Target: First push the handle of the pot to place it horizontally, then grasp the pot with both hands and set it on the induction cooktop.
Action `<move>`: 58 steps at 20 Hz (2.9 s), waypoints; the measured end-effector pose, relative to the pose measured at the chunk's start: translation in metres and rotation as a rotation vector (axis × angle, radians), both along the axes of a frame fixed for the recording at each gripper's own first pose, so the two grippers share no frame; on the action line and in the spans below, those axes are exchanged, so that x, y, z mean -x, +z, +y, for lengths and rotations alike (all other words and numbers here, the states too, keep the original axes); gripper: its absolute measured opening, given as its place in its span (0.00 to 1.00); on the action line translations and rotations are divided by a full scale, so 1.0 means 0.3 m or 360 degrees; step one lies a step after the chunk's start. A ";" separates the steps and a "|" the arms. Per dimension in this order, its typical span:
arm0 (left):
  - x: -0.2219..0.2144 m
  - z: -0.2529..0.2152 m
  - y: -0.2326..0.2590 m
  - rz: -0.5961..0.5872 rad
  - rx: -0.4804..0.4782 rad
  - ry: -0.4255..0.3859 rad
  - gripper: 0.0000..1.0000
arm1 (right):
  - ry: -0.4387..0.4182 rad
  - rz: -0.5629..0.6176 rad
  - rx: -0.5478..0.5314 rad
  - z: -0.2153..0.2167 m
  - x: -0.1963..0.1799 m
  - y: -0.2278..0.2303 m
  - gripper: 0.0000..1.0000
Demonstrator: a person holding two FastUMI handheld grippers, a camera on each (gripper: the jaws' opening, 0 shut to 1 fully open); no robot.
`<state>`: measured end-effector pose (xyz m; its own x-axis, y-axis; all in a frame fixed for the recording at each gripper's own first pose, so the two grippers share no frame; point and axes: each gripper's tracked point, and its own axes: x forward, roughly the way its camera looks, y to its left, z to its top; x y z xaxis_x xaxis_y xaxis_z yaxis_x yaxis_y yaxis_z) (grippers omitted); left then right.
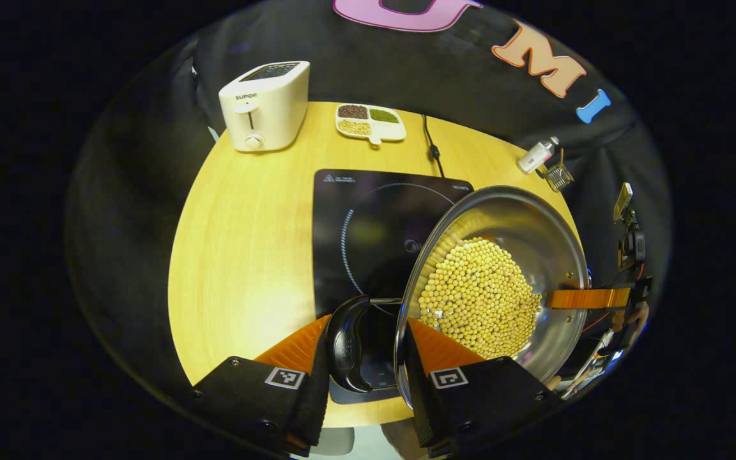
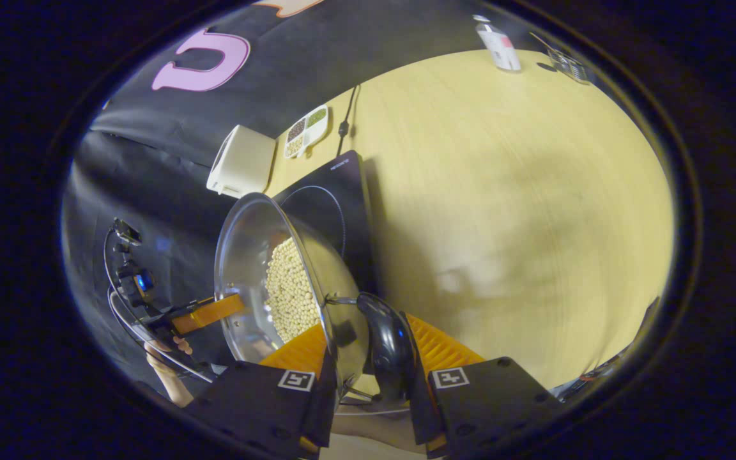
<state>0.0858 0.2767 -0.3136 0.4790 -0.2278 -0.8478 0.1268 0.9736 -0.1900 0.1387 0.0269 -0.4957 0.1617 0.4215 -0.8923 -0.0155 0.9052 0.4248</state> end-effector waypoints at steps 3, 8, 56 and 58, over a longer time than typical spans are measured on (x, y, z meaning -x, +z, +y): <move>-0.062 0.057 -0.007 -0.0035 -0.0007 0.0034 0.57 | 0.0040 -0.0022 0.0004 0.010 -0.008 -0.011 0.52; -0.148 0.119 -0.025 -0.0065 -0.0032 0.0076 0.57 | 0.0050 -0.0040 0.0007 0.005 -0.041 -0.003 0.52; 0.246 -0.559 0.529 -0.0906 -0.0388 0.0544 0.97 | 0.0354 -0.1098 -0.0049 -0.740 0.172 0.747 1.00; 0.277 -0.698 0.582 -0.0985 -0.0345 0.0493 0.97 | 0.0307 -0.1222 -0.0055 -0.826 0.174 0.859 0.99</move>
<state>0.0028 0.0674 -0.1390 0.9011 0.1388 -0.4109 -0.1392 0.9898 0.0290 0.0865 -0.2210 -0.2379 0.6481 0.5299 -0.5470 -0.4707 0.8433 0.2594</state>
